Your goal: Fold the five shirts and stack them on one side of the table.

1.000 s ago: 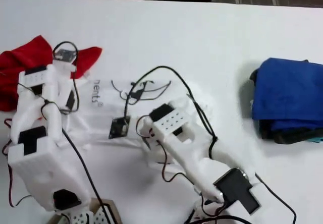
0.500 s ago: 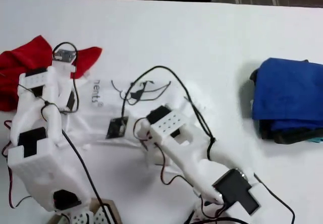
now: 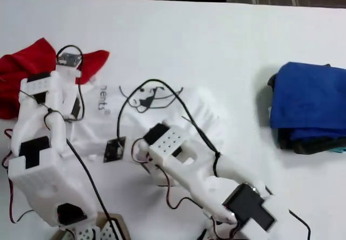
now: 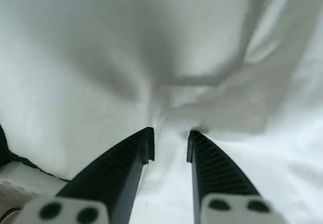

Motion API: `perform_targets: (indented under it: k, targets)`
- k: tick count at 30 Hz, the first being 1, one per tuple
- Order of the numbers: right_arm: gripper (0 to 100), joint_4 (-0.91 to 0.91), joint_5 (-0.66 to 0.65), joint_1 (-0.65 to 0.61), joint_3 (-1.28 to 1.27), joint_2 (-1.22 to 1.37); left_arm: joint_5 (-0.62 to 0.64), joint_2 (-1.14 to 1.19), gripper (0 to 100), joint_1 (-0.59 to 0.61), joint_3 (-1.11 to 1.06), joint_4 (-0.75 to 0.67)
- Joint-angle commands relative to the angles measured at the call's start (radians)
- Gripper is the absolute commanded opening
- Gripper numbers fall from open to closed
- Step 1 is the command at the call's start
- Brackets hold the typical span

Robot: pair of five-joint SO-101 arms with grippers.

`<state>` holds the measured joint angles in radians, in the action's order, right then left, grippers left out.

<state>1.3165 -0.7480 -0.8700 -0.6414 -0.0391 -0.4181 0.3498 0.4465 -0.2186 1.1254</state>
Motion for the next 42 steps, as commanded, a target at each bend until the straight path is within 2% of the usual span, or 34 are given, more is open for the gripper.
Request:
perform_targets:
  k: [1,8,13,20,30,42]
  targets:
    - [12.0,0.002,0.008,-0.013,0.002,0.028,0.008,-0.005,3,0.006,-0.004,-0.034]
    - [12.8,0.022,0.008,-0.012,0.0,-0.041,0.008,-0.005,3,0.006,-0.004,-0.034]
    - [20.9,0.064,0.009,-0.01,-0.002,-0.062,0.008,-0.005,3,0.006,-0.004,-0.034]
    - [21.2,0.068,0.006,-0.015,-0.058,-0.062,0.008,-0.005,3,0.006,-0.002,-0.035]
    - [21.5,-0.159,0.008,-0.007,-0.226,-0.053,0.008,-0.005,3,0.006,-0.004,-0.035]
    - [21.3,-0.275,0.035,0.084,-0.253,-0.051,0.008,-0.005,3,0.008,-0.005,-0.035]
